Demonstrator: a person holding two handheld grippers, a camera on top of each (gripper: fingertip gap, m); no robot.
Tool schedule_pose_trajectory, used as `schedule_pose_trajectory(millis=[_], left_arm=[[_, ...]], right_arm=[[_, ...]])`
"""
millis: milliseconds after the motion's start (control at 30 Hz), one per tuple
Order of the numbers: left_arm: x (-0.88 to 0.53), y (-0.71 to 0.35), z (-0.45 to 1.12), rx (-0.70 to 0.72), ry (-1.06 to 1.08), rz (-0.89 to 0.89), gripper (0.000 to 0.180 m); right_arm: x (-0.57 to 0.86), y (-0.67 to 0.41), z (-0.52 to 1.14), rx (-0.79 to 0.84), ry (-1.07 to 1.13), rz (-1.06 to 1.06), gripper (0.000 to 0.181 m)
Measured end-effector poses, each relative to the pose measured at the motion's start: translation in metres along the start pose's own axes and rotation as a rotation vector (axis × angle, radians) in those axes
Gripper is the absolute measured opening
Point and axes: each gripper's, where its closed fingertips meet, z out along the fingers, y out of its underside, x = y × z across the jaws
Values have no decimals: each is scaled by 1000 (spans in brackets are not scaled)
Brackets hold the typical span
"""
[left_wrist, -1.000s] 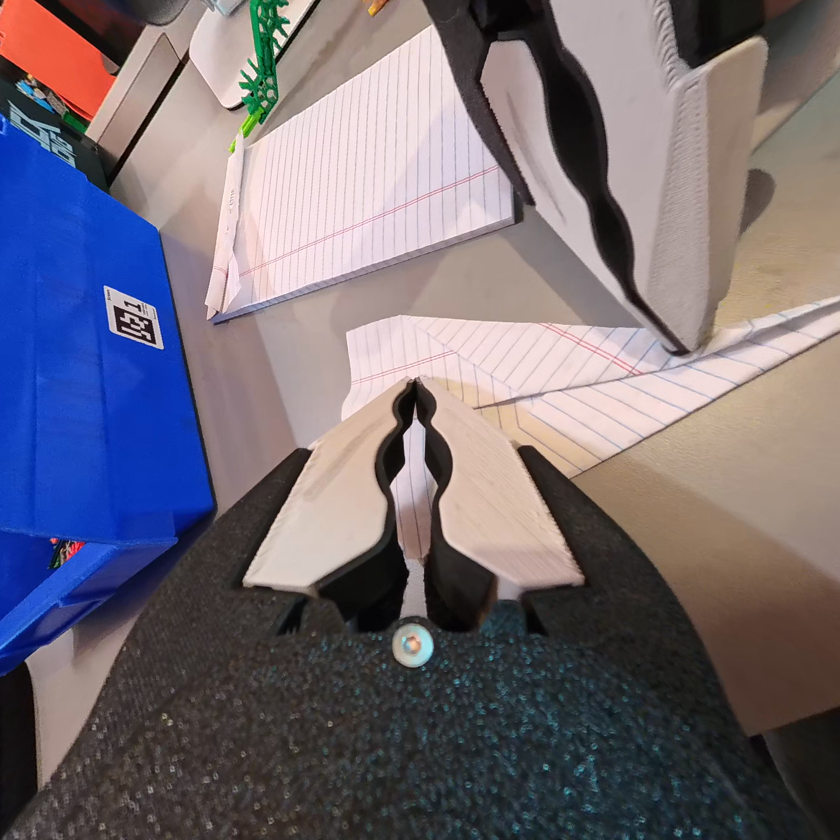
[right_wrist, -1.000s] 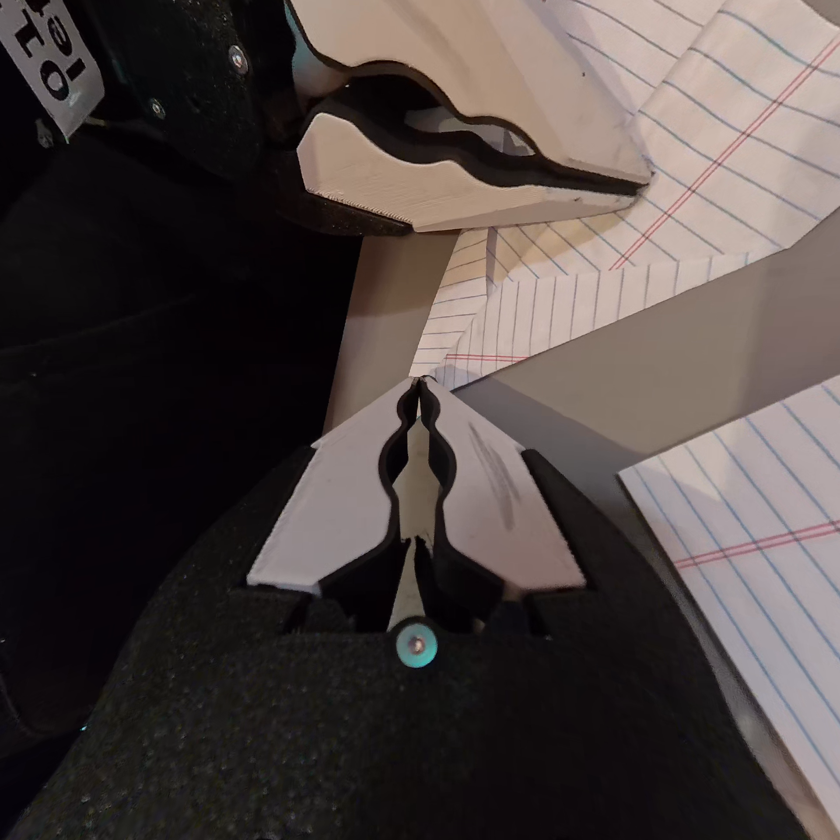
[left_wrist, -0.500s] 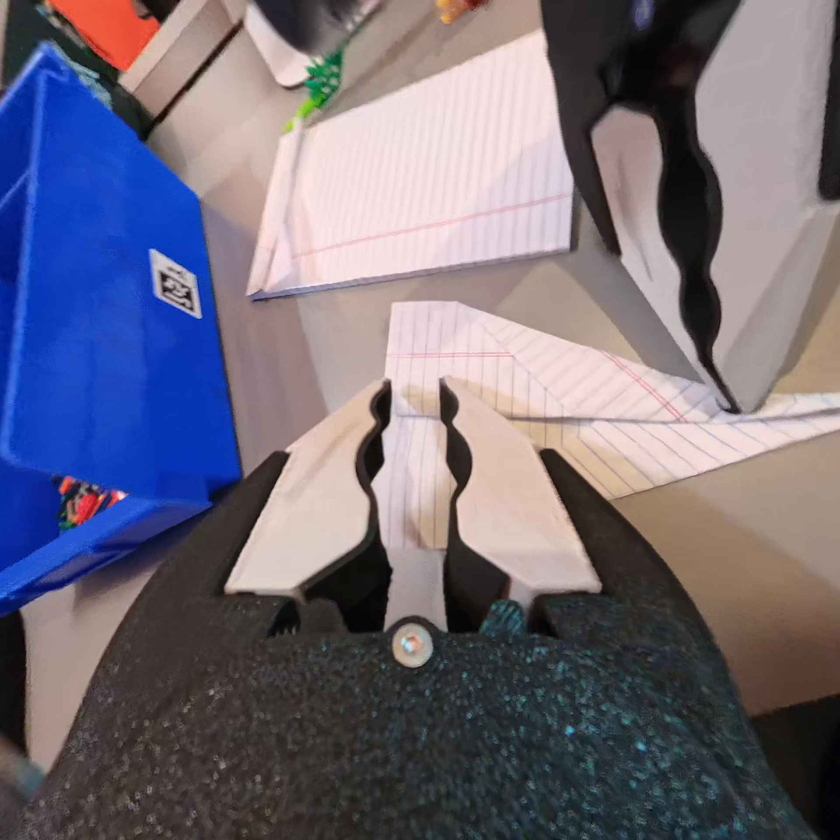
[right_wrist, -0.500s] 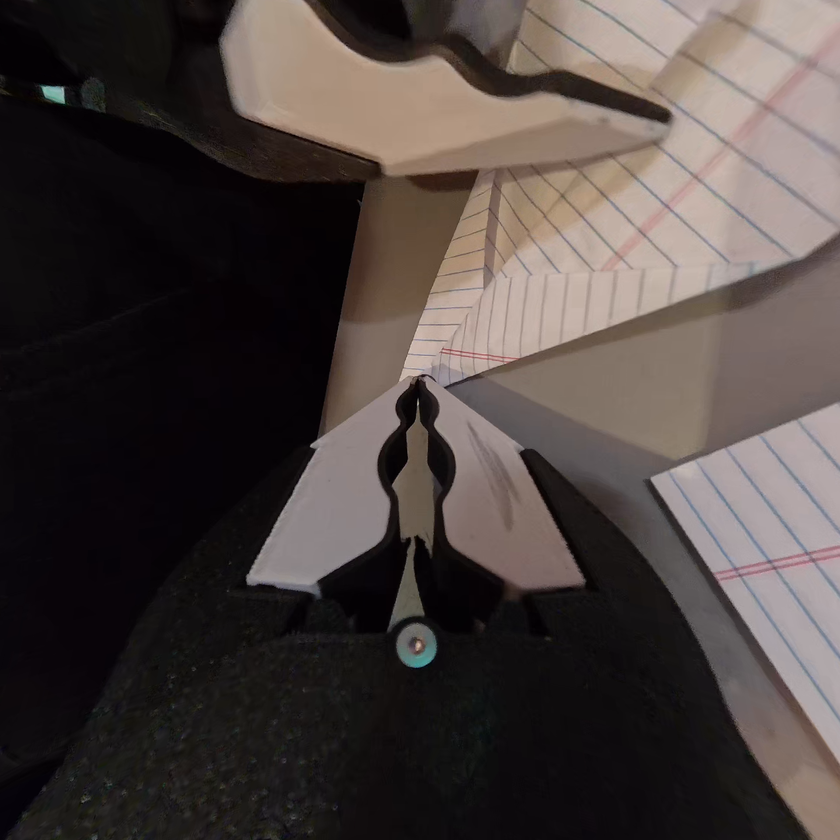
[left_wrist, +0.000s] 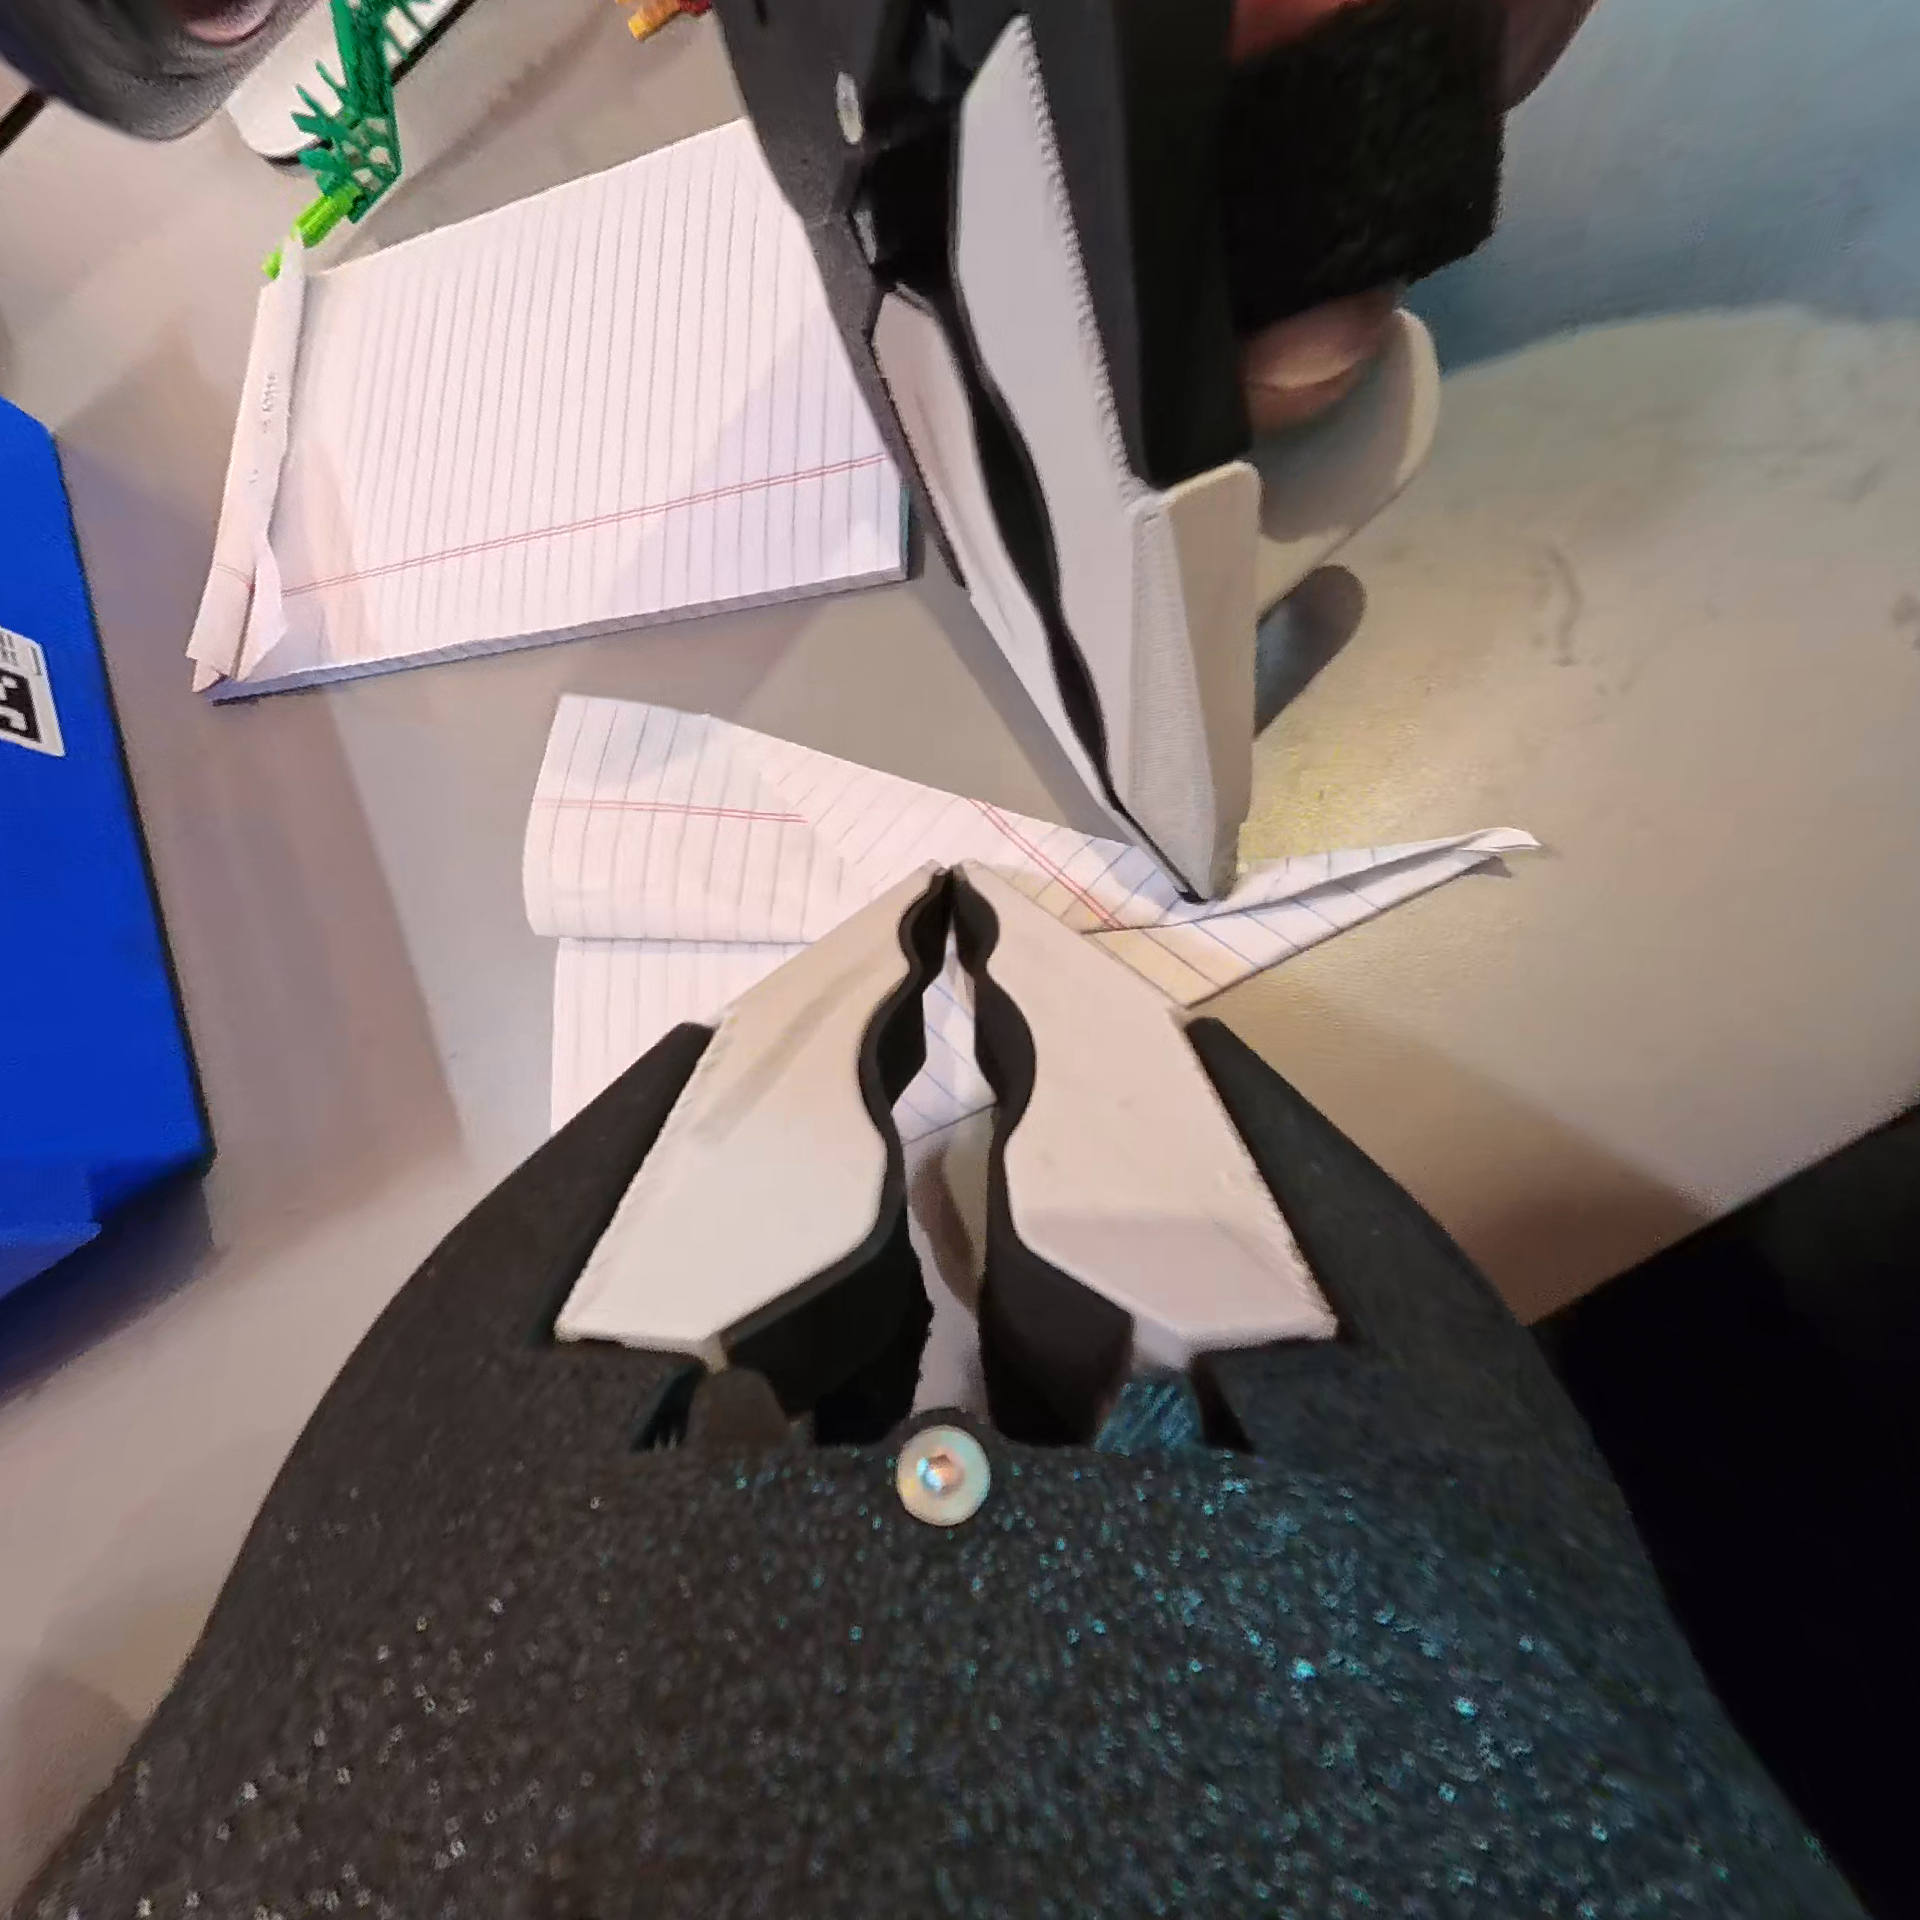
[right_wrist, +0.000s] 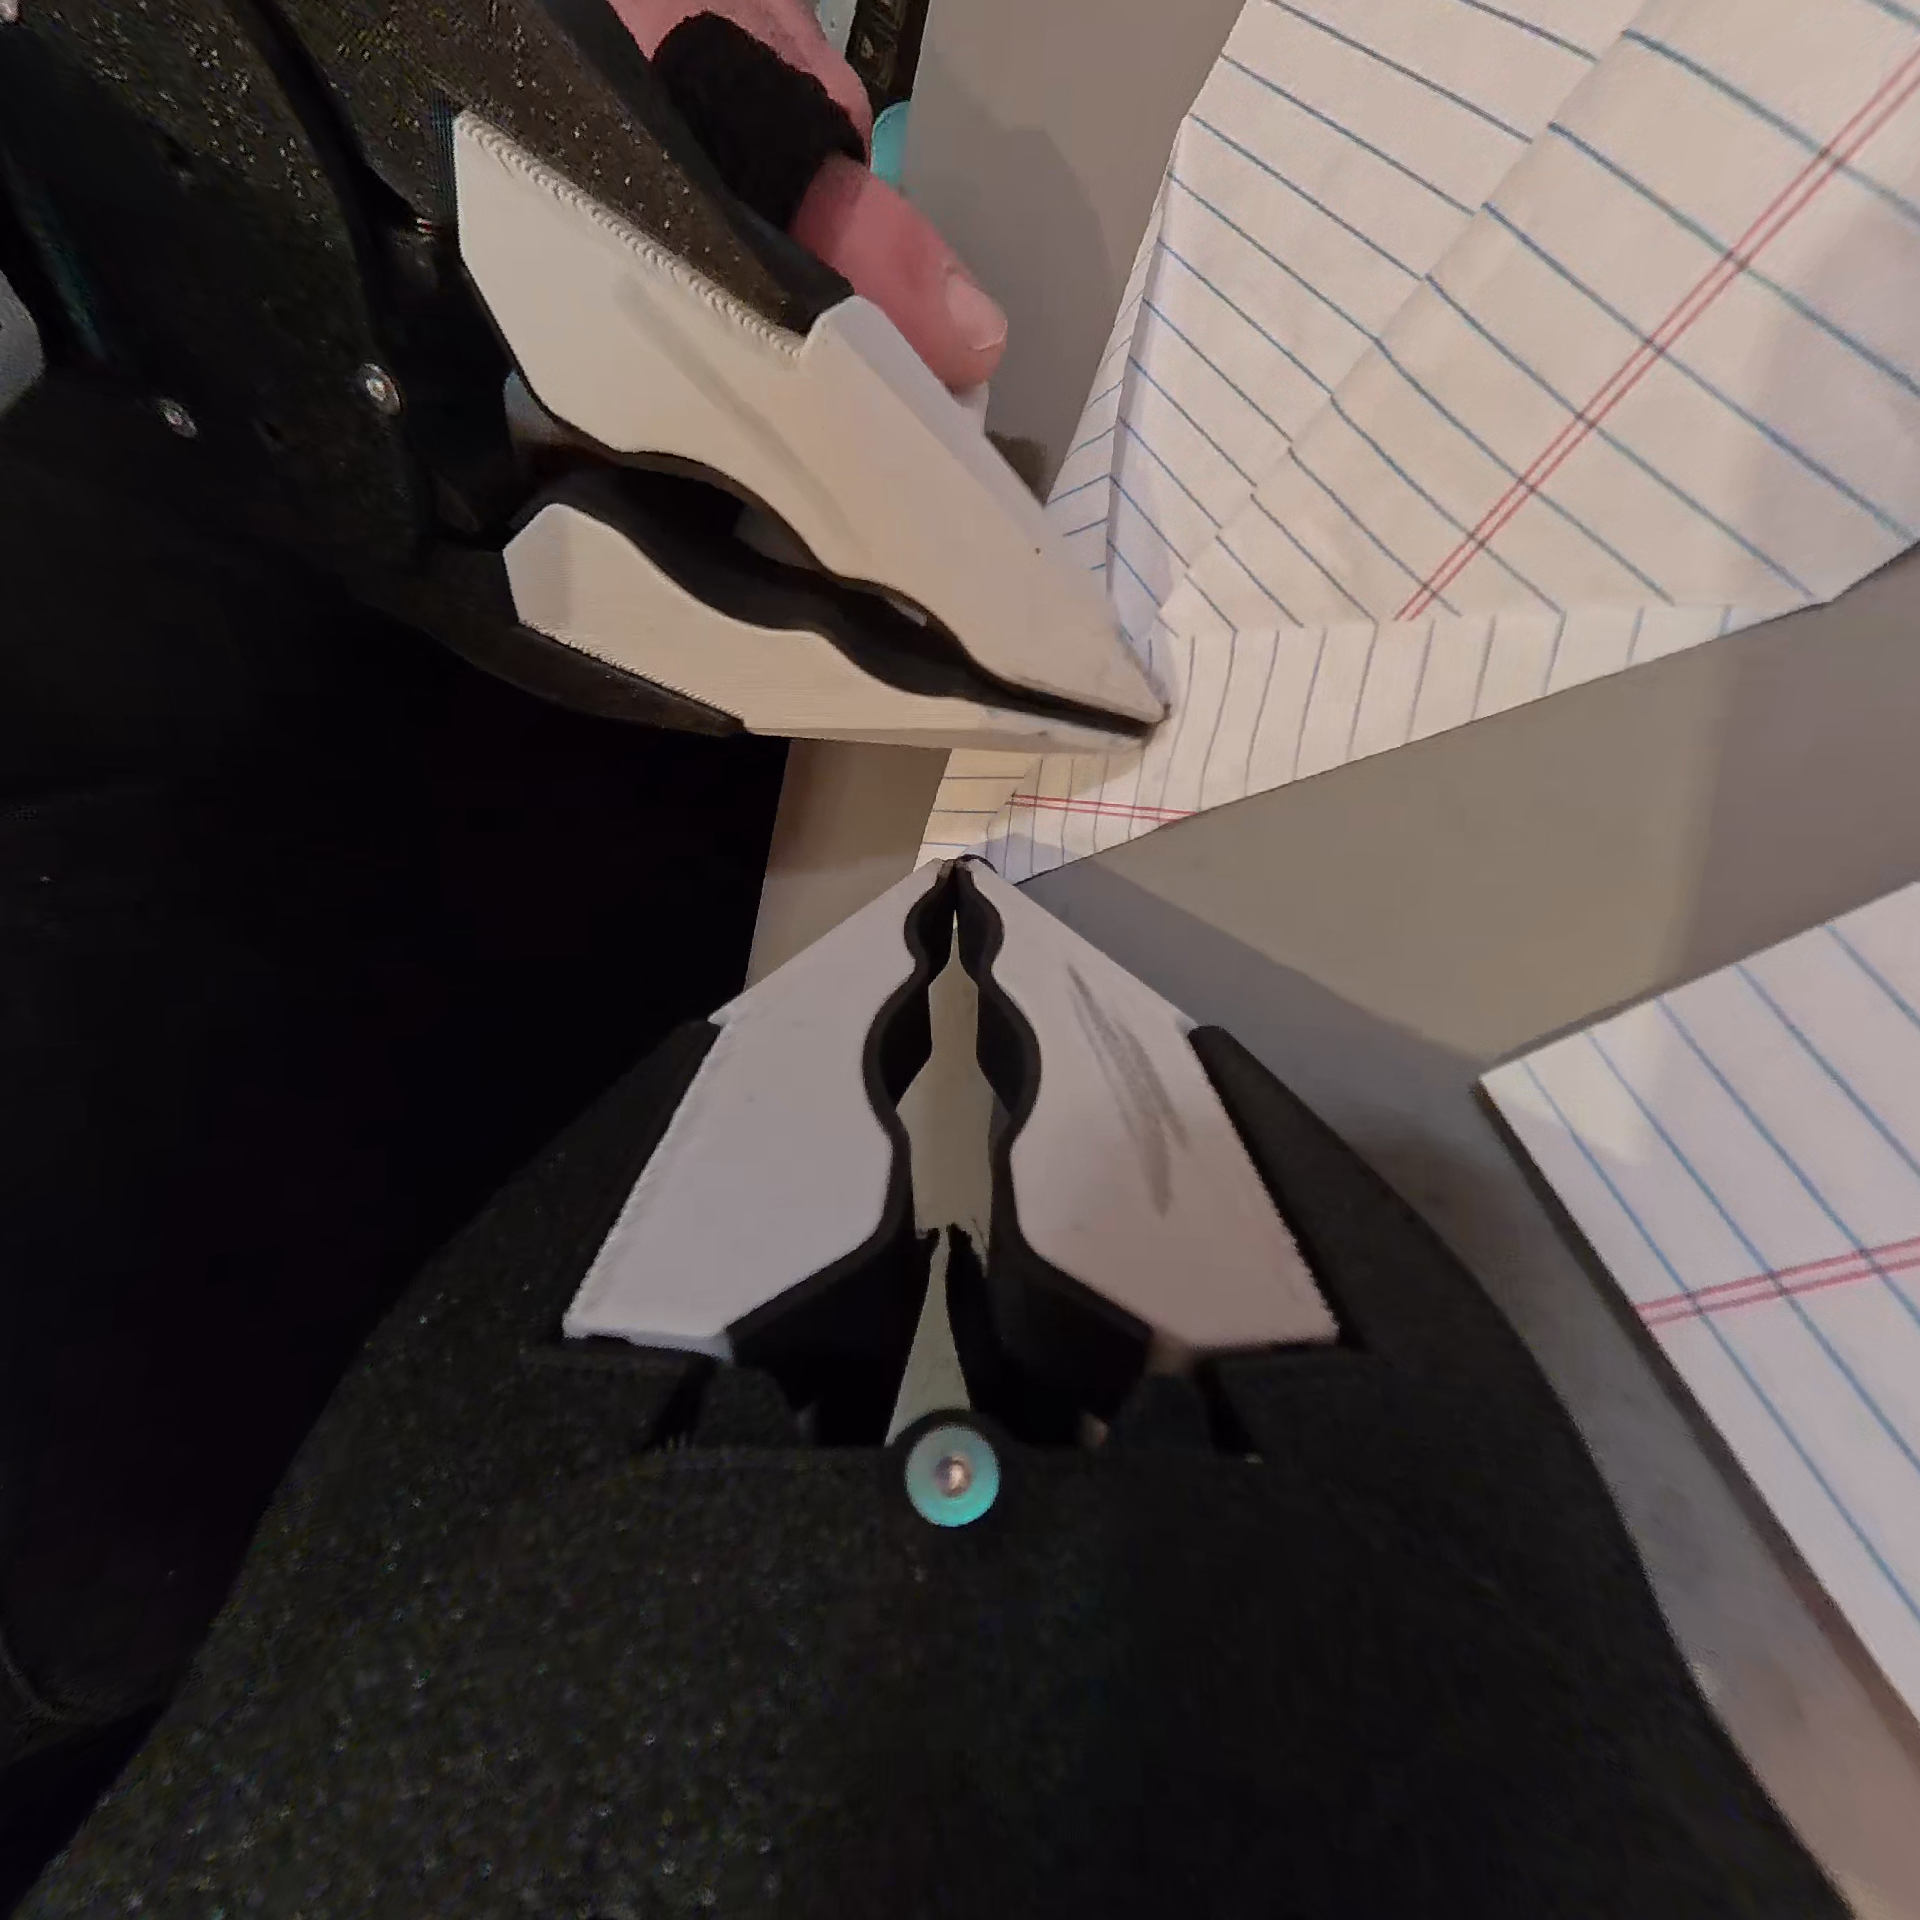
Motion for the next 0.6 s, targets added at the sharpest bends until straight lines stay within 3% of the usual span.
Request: schedule_pose_trajectory(millis=[600], left_arm=[[-53,20,3,1,-41,-58,0]], right_arm=[[0,0,0,51,-55,9,0]])
